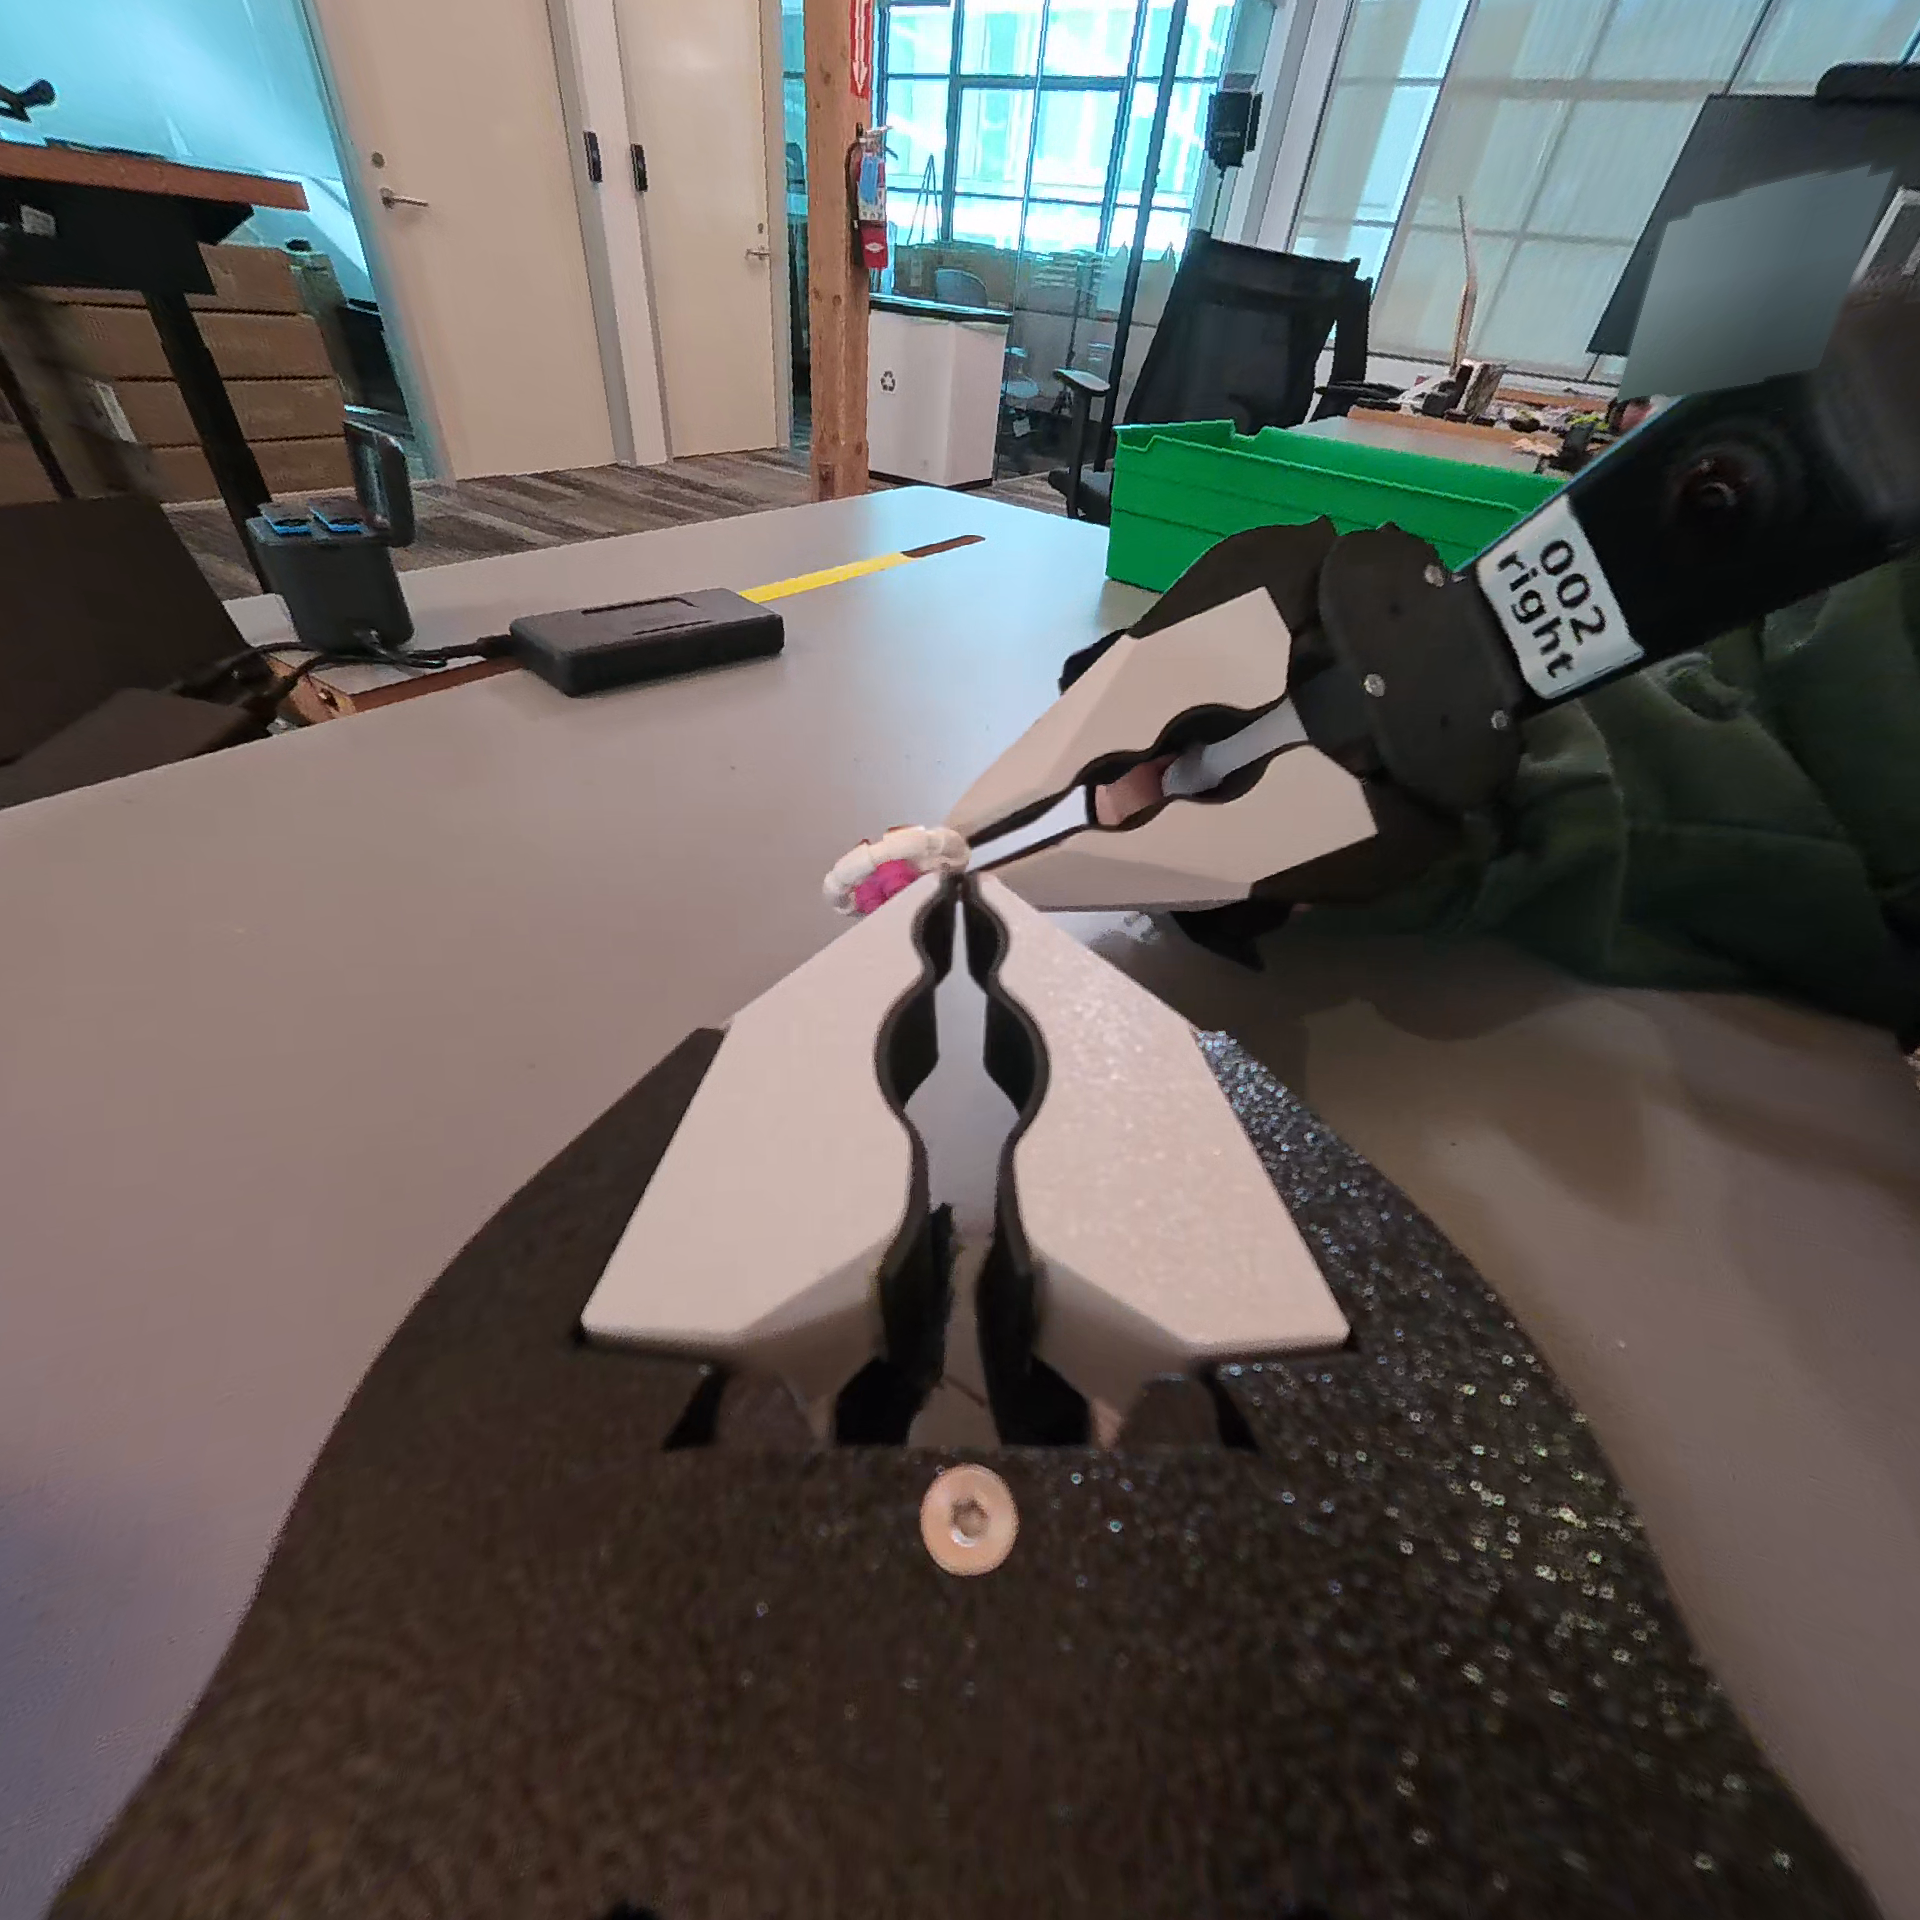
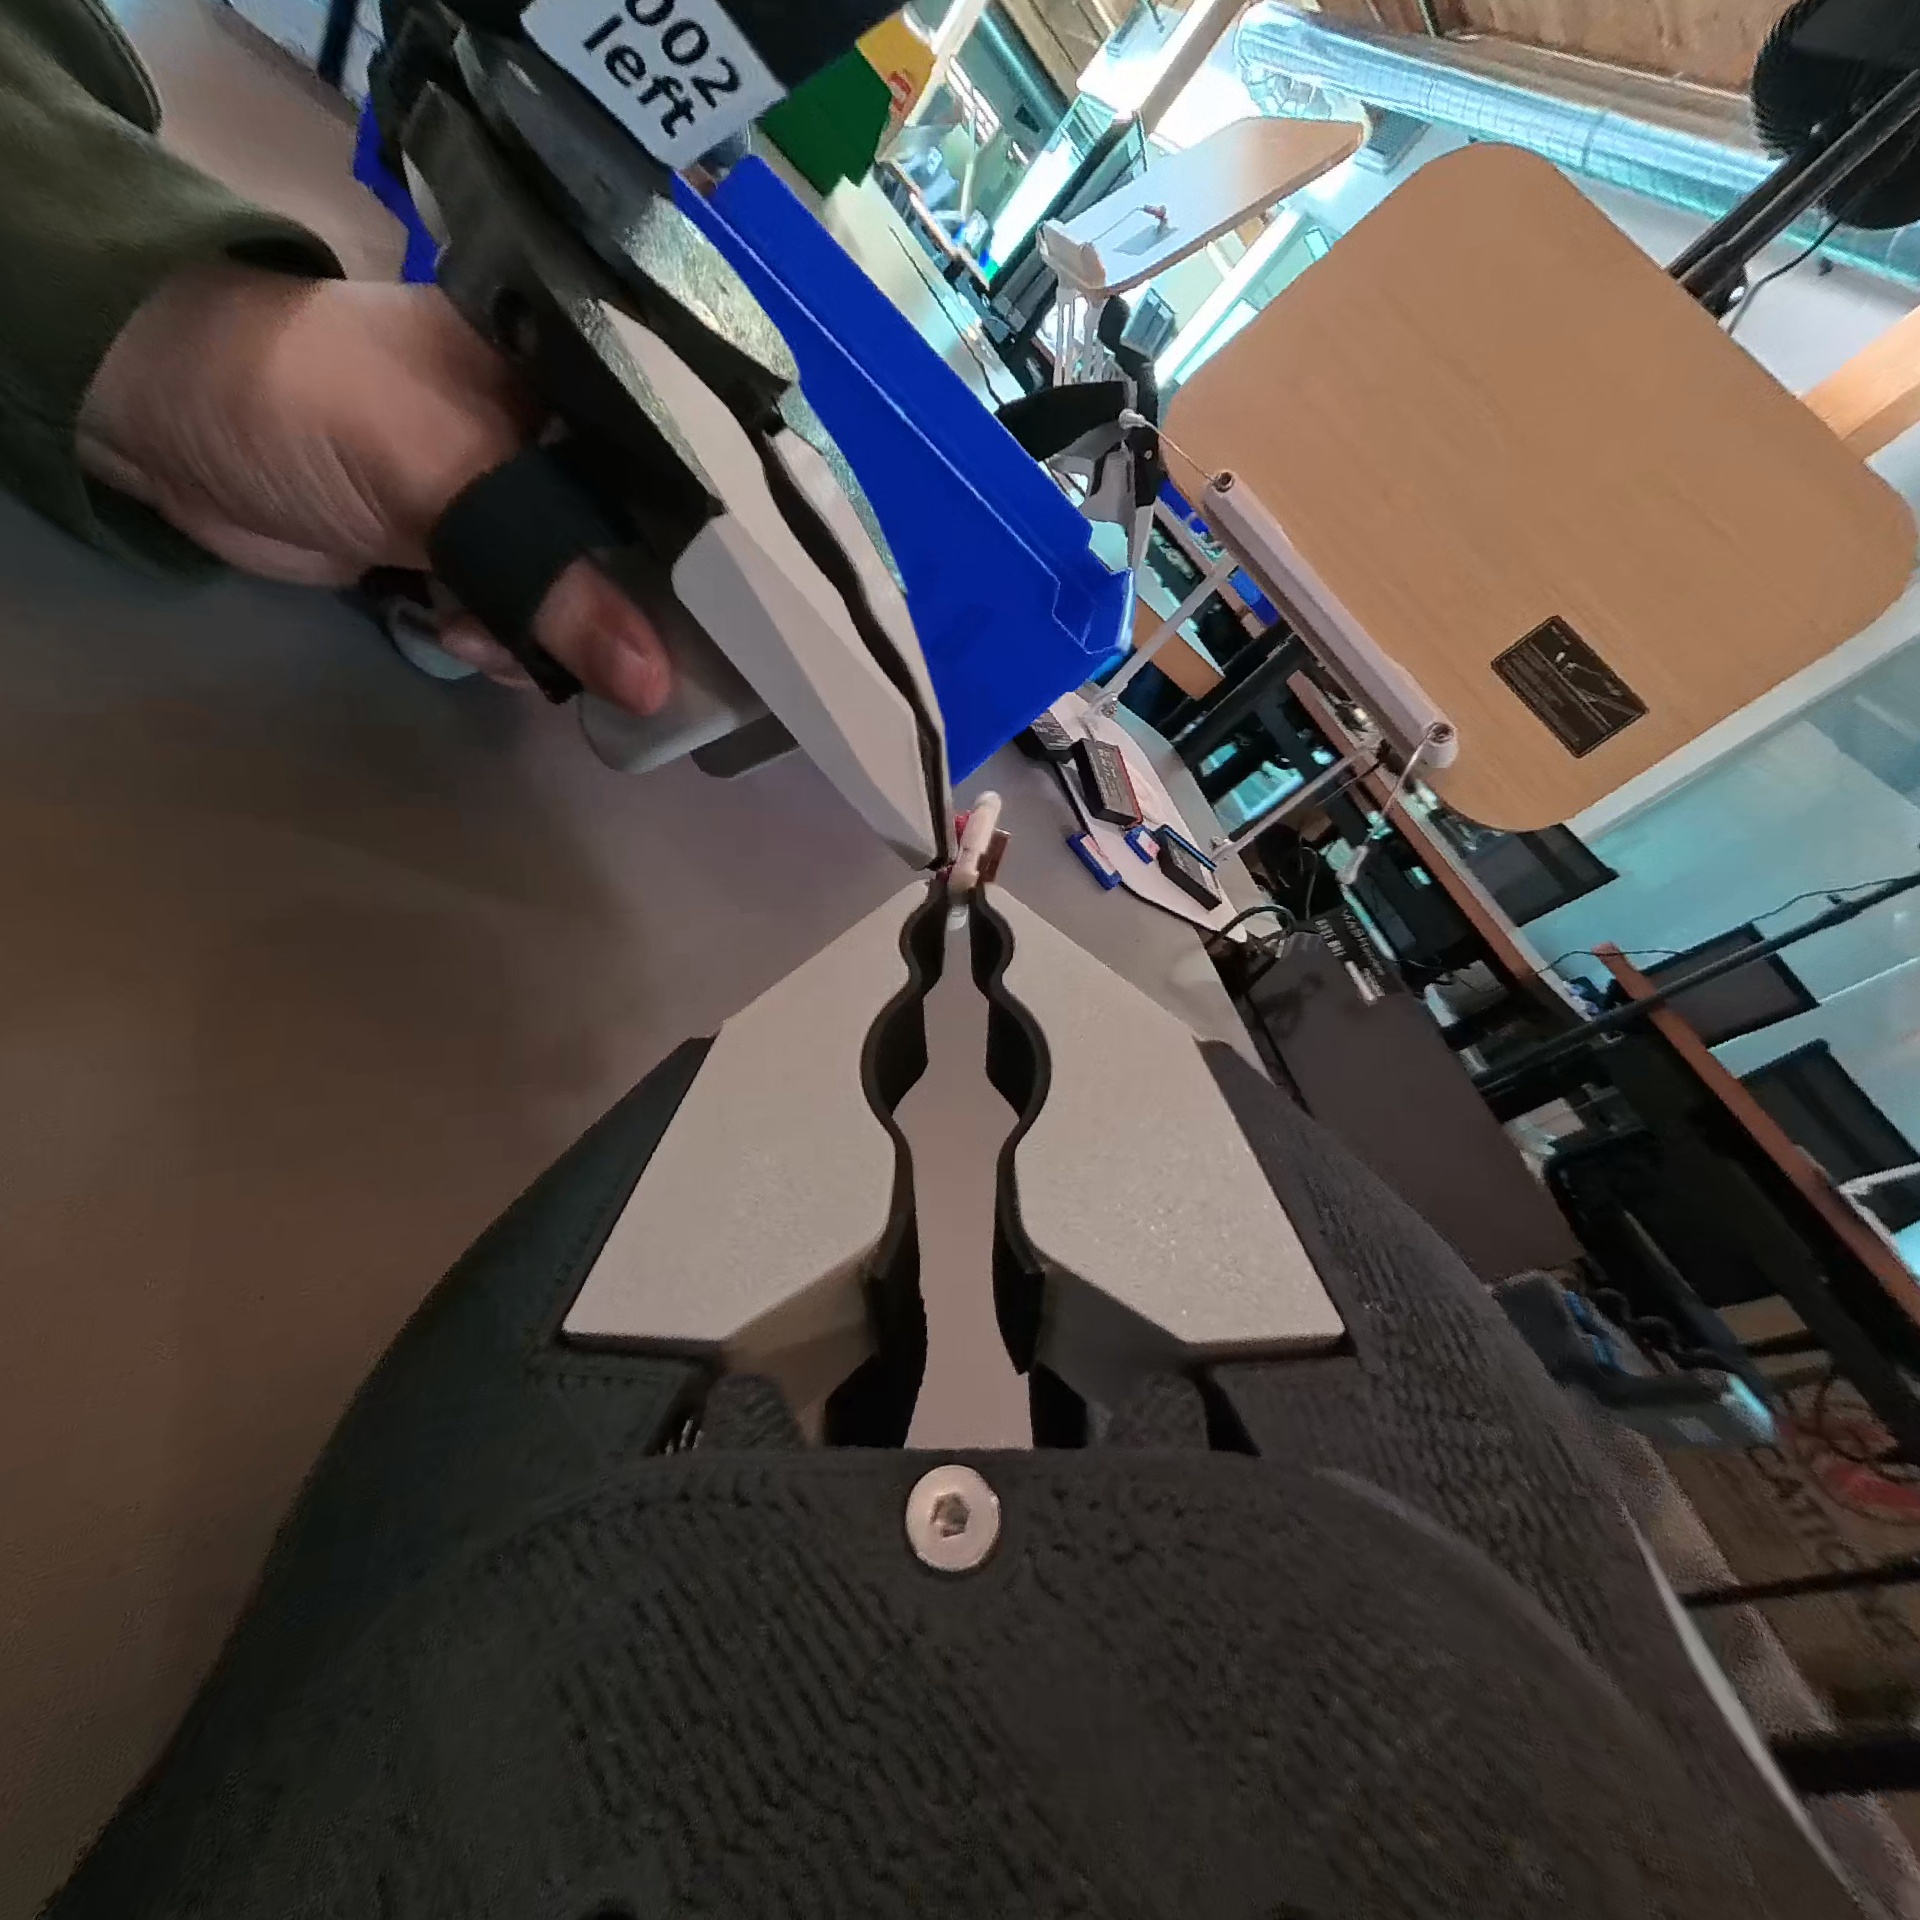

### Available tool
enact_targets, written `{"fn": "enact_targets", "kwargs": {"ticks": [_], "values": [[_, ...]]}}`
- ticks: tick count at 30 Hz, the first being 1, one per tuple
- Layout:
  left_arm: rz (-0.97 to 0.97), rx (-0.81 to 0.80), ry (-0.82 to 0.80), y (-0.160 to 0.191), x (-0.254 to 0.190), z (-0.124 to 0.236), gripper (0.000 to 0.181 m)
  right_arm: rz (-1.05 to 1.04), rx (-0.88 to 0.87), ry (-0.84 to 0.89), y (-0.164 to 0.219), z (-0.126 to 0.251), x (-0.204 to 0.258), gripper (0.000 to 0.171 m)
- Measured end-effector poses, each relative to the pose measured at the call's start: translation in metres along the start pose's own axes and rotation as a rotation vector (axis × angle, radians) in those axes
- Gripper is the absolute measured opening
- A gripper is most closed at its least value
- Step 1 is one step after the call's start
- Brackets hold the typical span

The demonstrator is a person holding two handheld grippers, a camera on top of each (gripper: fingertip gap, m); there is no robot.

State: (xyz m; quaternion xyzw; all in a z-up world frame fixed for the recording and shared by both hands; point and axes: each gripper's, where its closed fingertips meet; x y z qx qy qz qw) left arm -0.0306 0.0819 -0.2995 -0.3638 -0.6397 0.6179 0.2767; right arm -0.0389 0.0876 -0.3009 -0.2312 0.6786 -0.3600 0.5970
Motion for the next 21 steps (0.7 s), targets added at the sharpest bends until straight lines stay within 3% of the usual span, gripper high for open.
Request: {"fn": "enact_targets", "kwargs": {"ticks": [9, 21], "values": [[0.028, 0.021, -0.077, 0.003, 0.013, 0.004, 0.0, -0.181, -0.01, 0.022, 0.005, 0.002, -0.01, 0.002], [-0.091, 0.011, -0.089, -0.003, 0.01, 0.003, 0.002, -0.177, -0.006, -0.014, 0.005, 0.0, -0.003, 0.002]]}}
Point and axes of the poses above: each gripper's, where its closed fingertips meet, z back along the fingers, y out of its underside, x = y × z across the jaws, and after that the axes turned 11 degrees about -x, right-handed
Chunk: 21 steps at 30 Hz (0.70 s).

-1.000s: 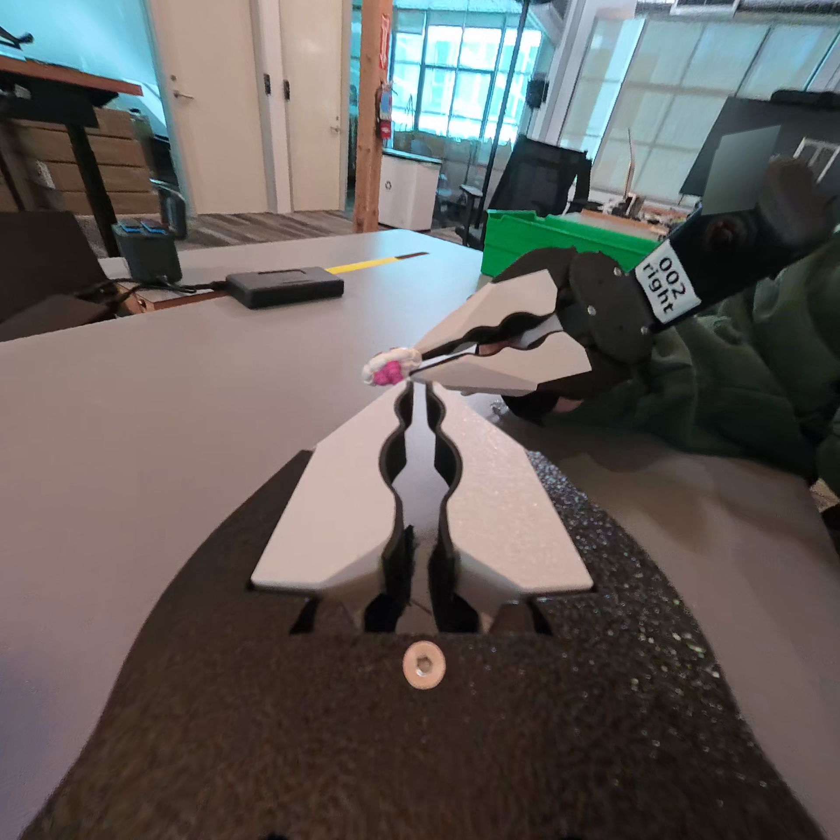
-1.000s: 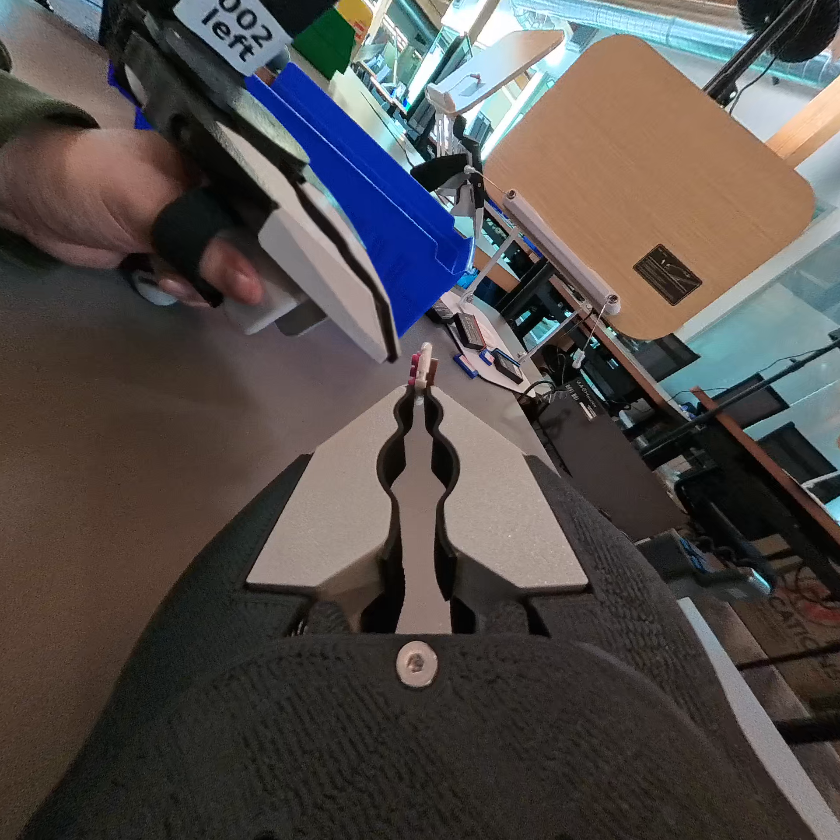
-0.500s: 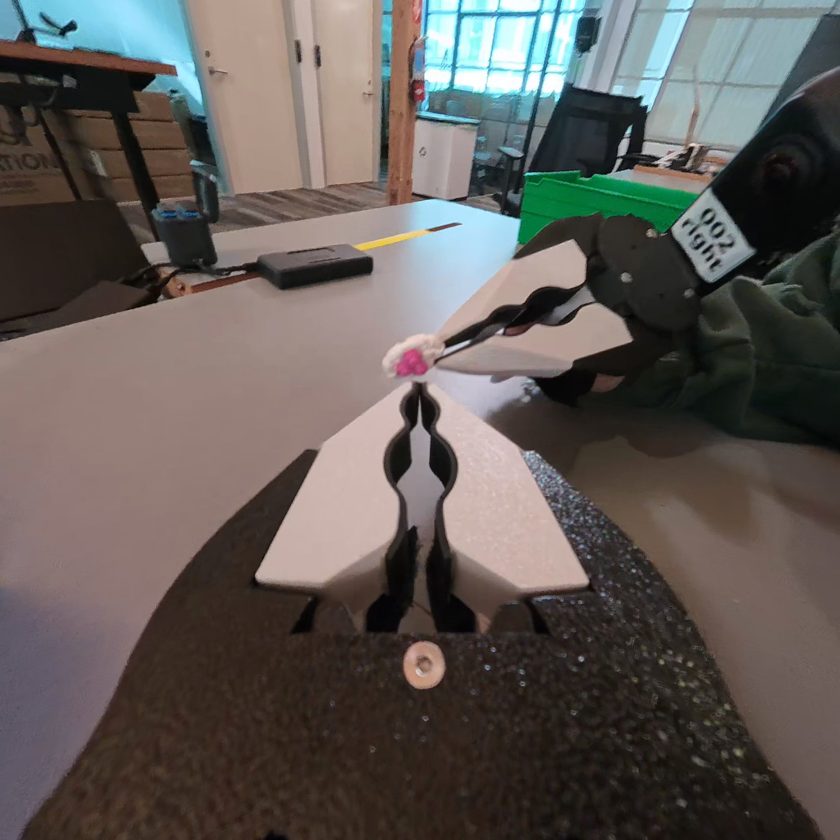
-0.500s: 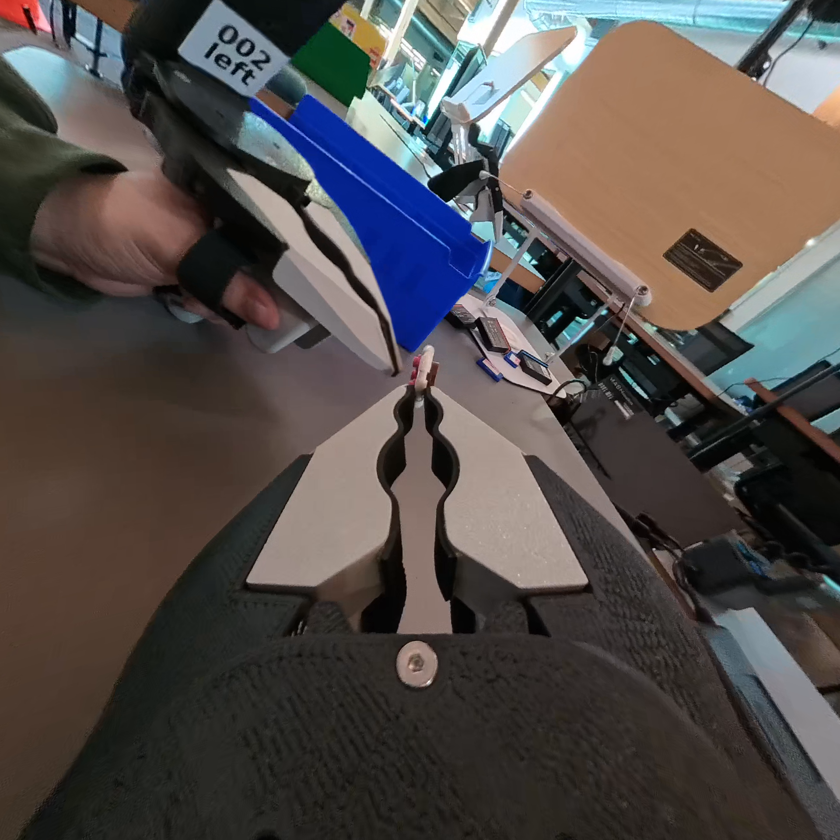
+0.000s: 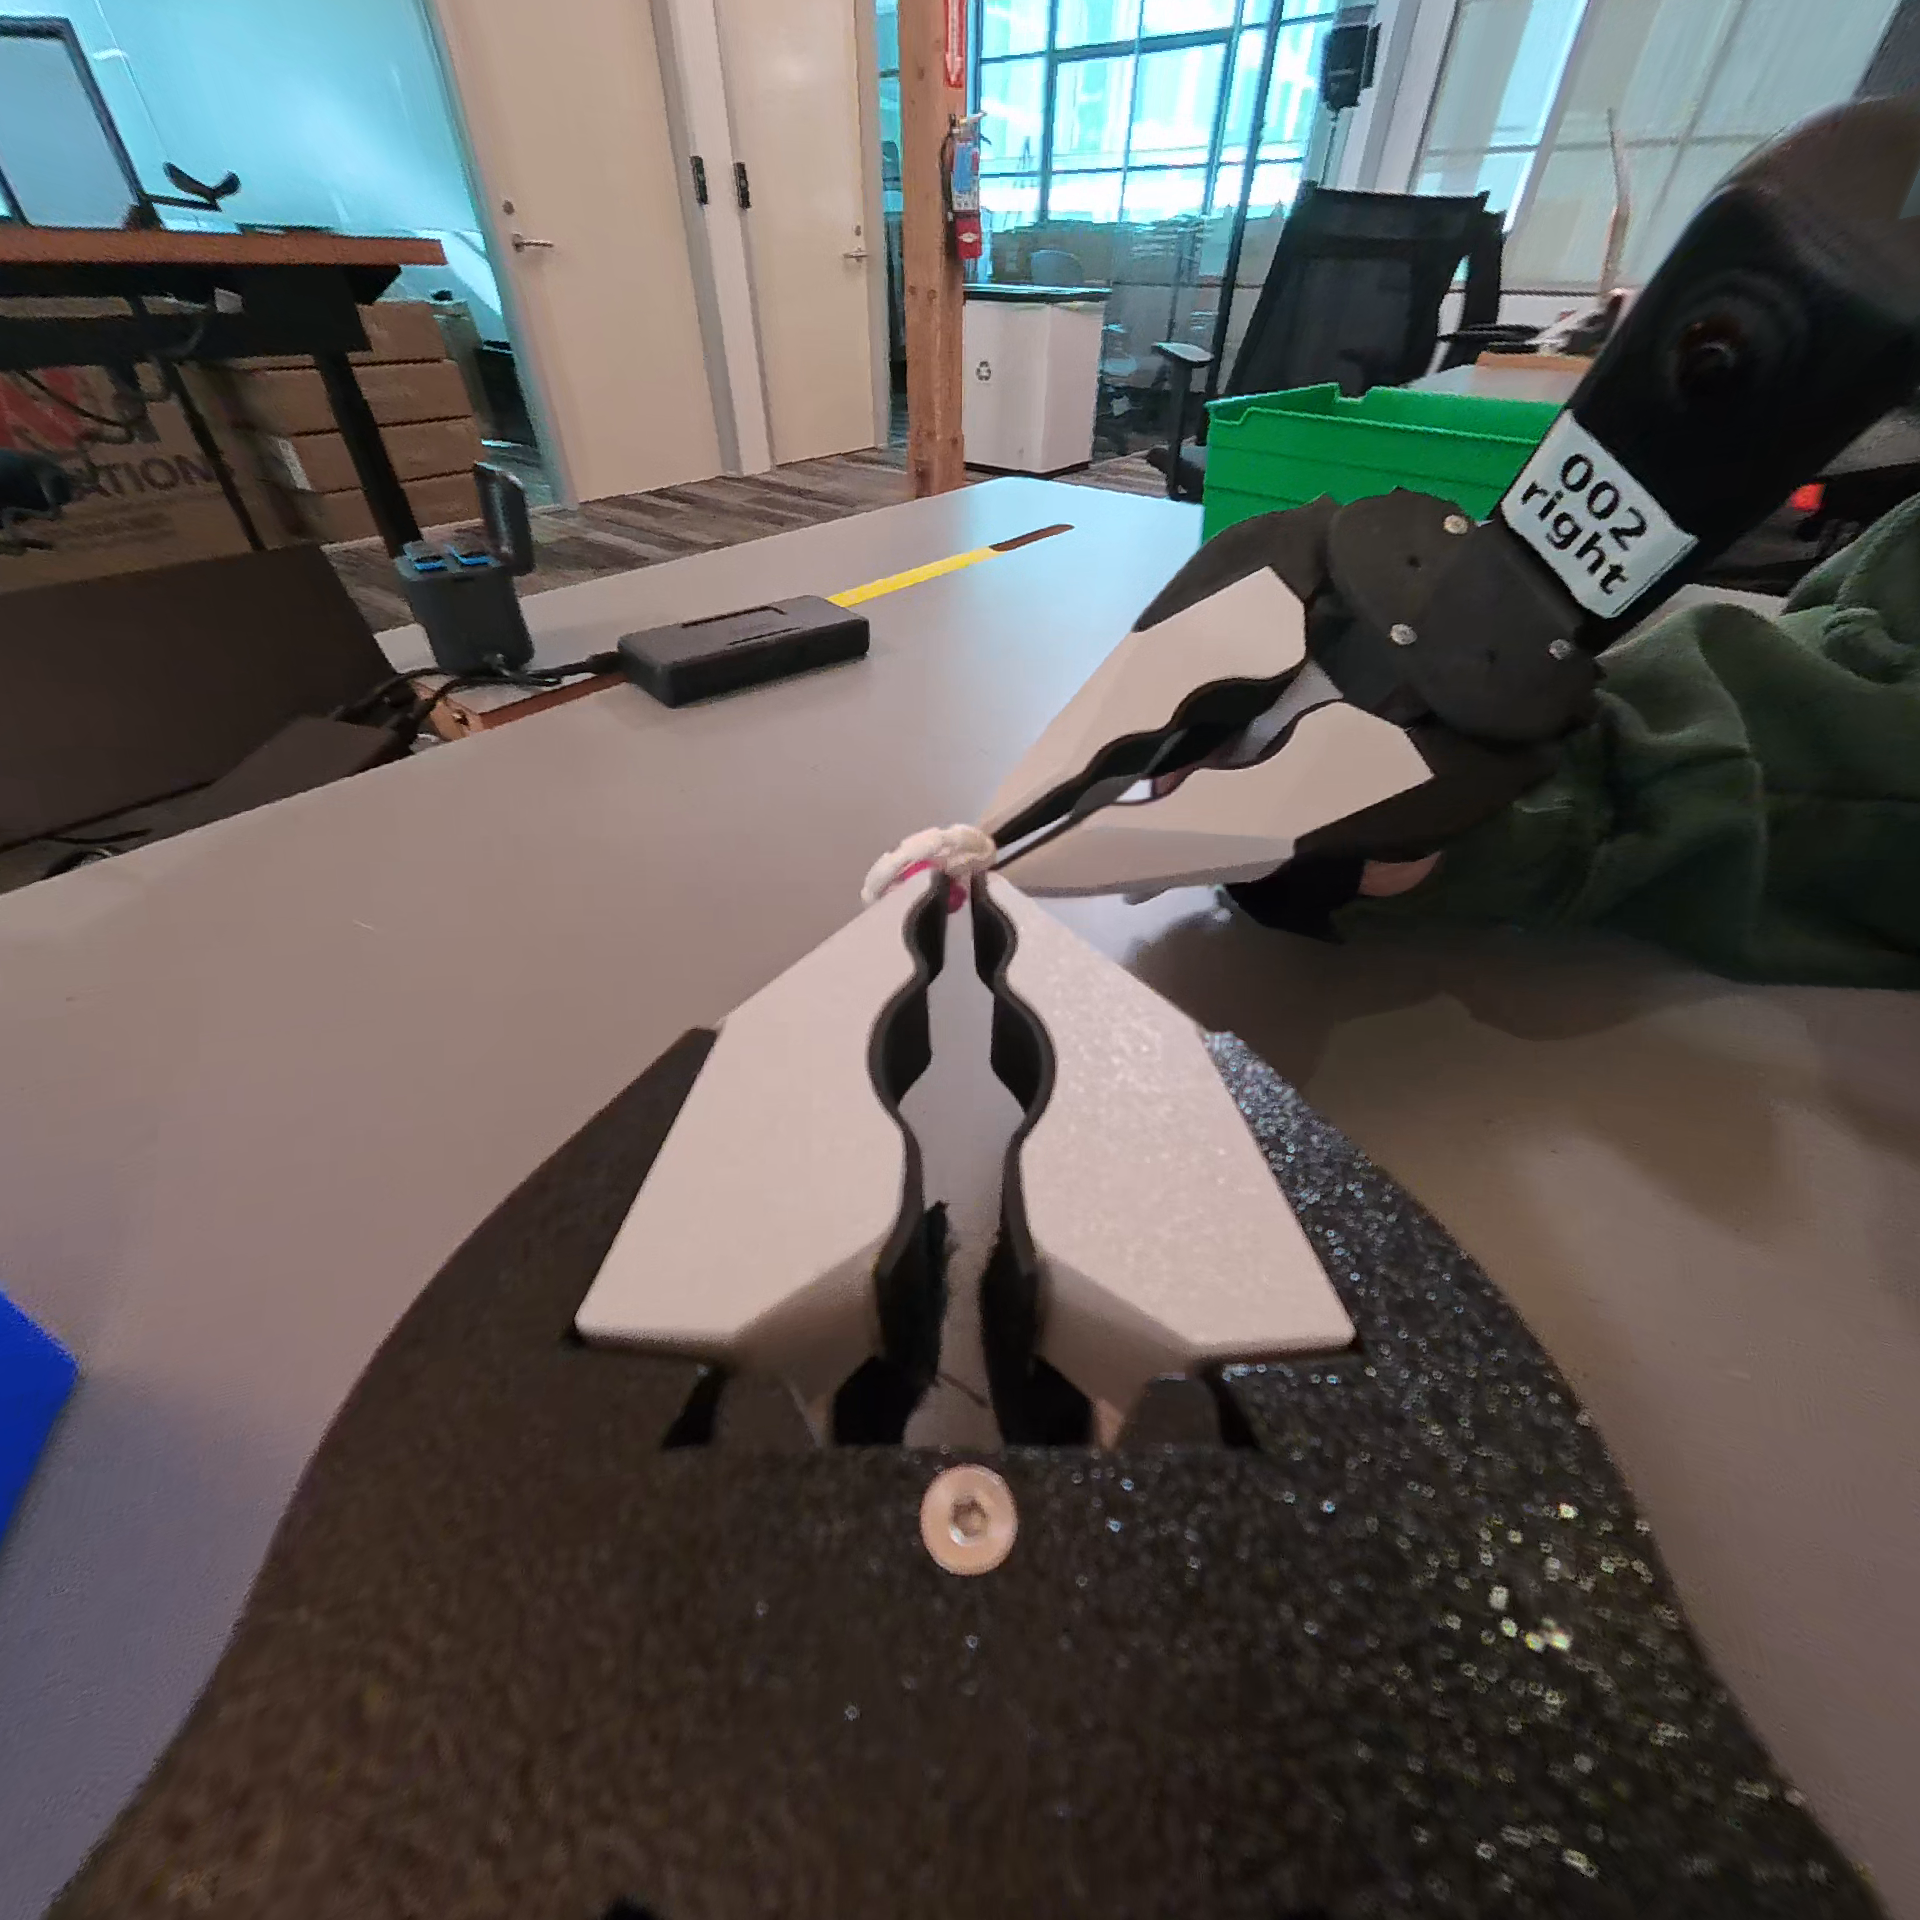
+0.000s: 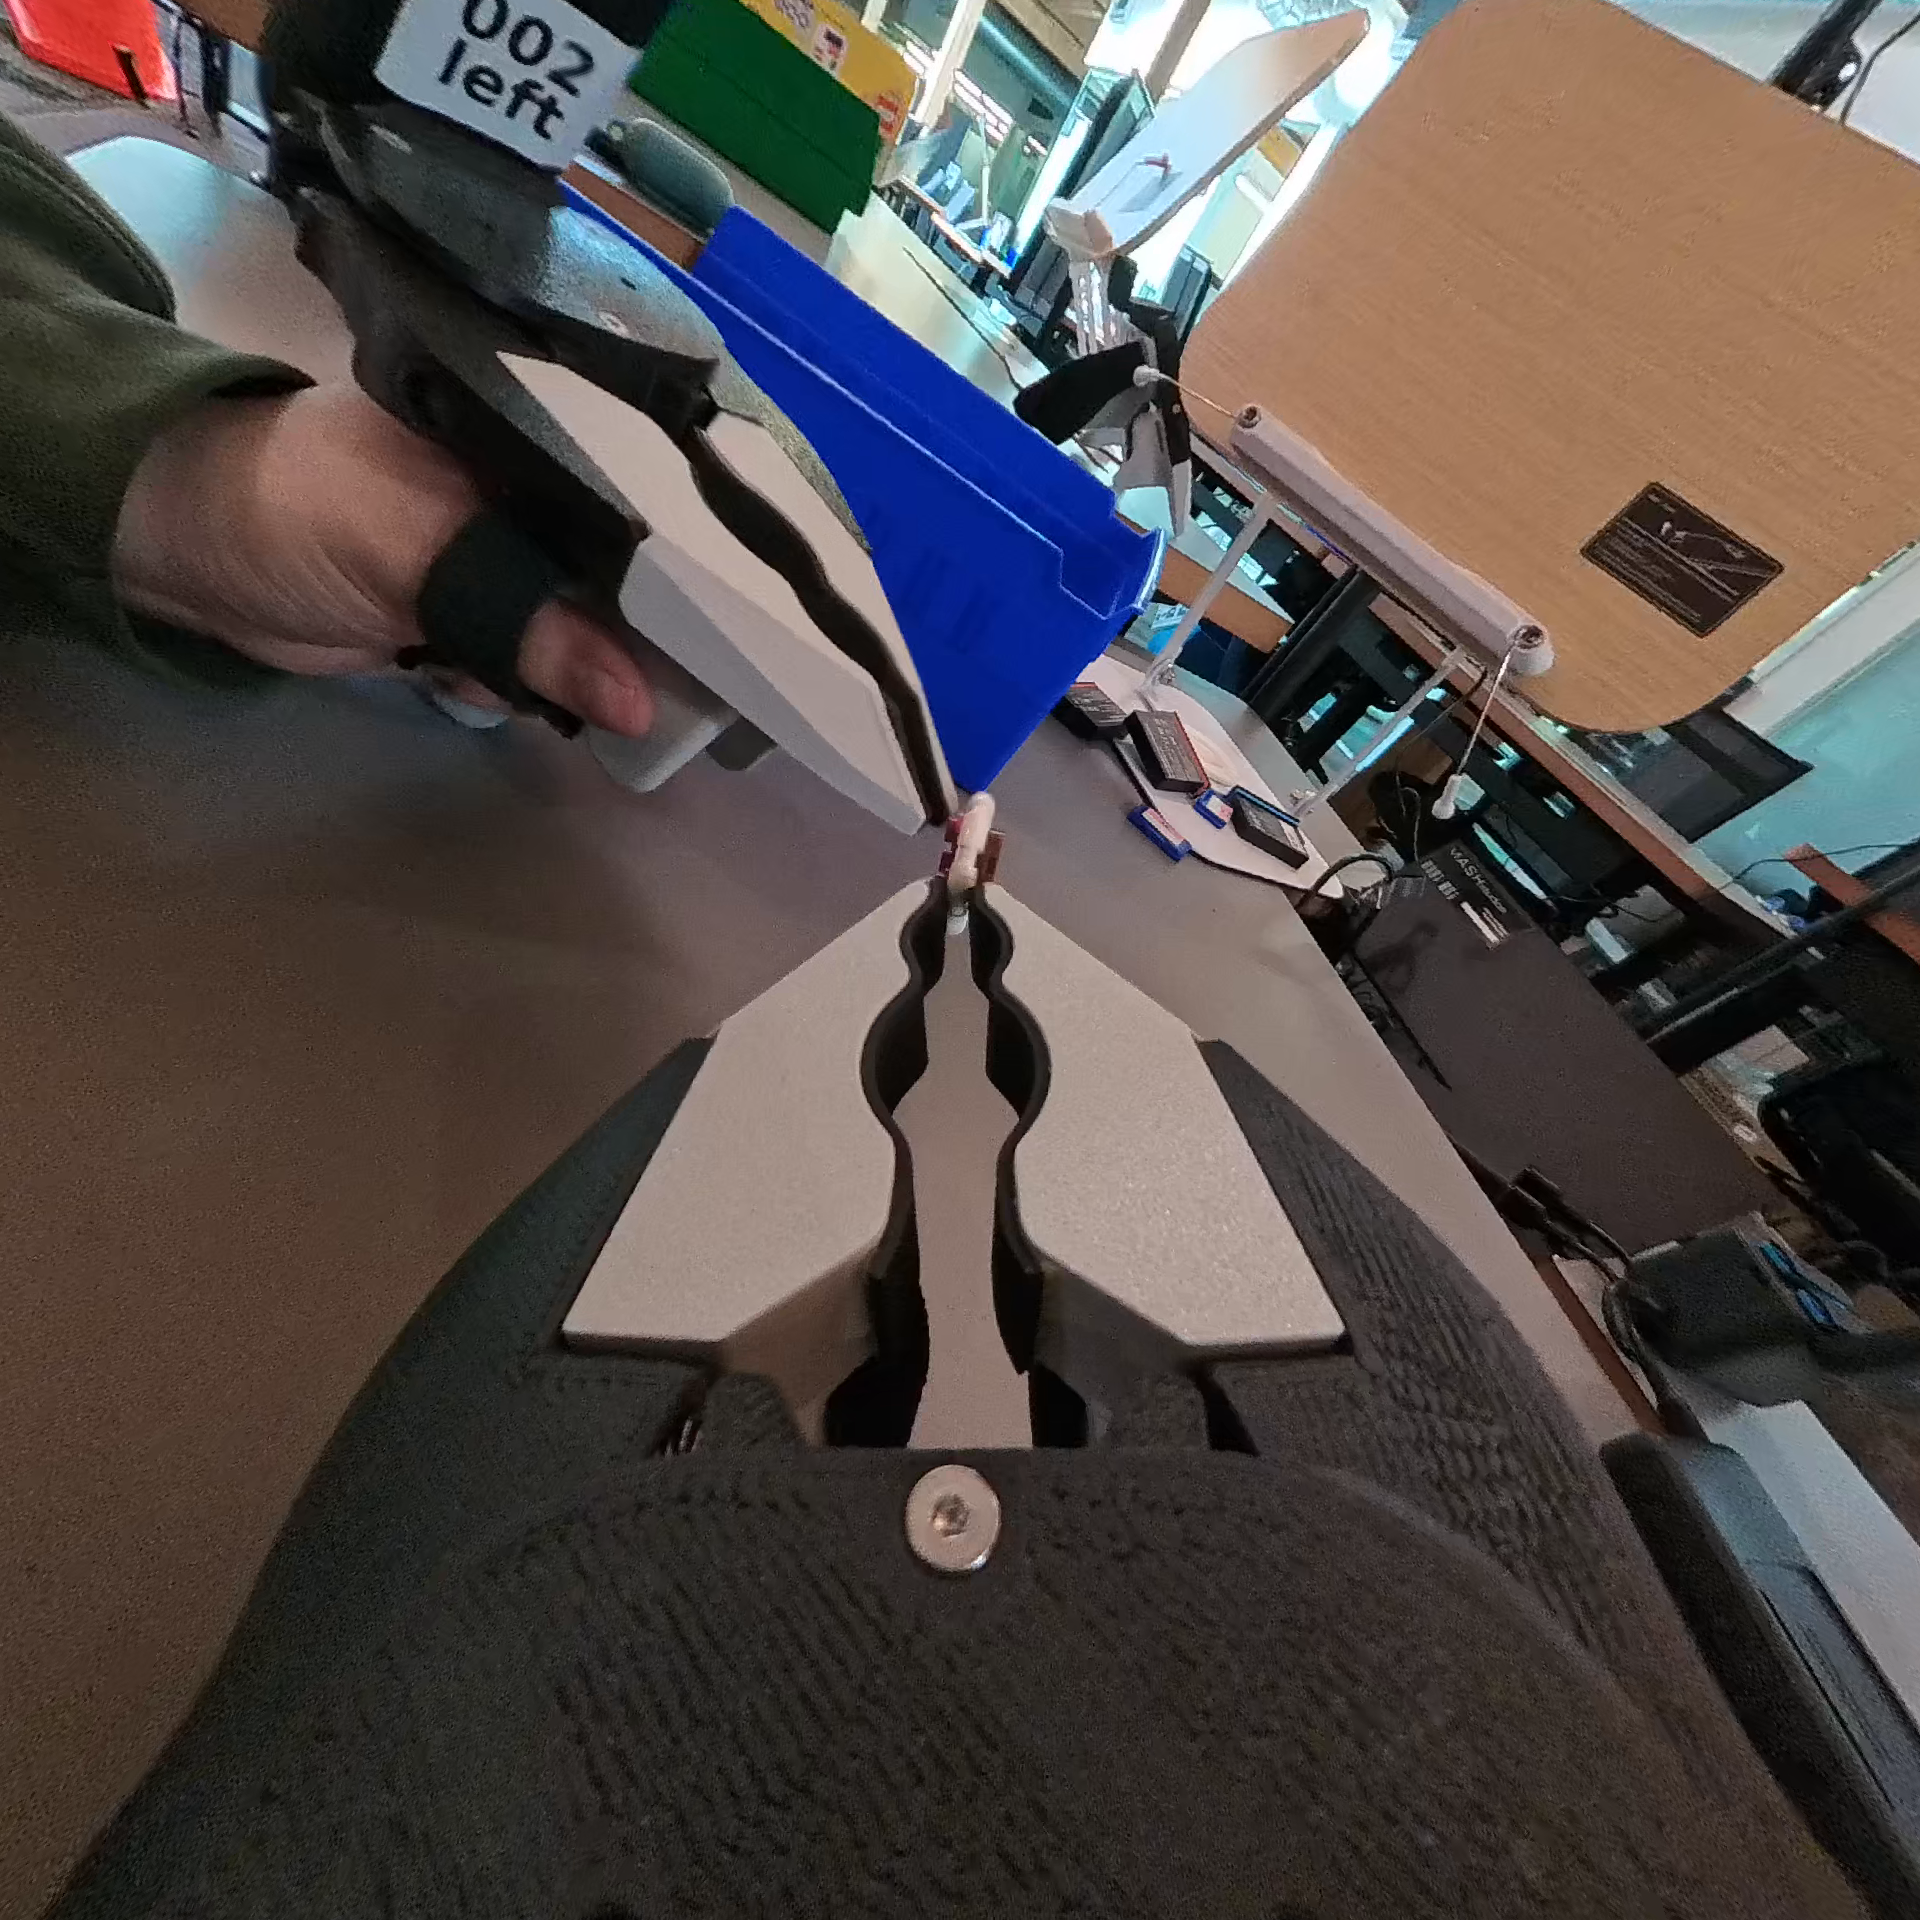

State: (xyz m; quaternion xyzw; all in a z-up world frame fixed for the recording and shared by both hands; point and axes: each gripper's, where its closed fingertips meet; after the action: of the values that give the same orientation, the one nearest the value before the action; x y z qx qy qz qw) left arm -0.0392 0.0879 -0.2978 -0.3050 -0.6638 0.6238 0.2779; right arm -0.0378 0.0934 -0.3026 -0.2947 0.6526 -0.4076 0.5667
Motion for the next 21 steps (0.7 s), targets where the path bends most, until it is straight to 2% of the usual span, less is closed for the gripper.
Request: {"fn": "enact_targets", "kwargs": {"ticks": [21], "values": [[0.025, 0.003, -0.033, 0.002, 0.007, 0.0, 0.009, 0.015, -0.003, -0.078, -0.001, -0.002, 0.015, 0.002]]}}
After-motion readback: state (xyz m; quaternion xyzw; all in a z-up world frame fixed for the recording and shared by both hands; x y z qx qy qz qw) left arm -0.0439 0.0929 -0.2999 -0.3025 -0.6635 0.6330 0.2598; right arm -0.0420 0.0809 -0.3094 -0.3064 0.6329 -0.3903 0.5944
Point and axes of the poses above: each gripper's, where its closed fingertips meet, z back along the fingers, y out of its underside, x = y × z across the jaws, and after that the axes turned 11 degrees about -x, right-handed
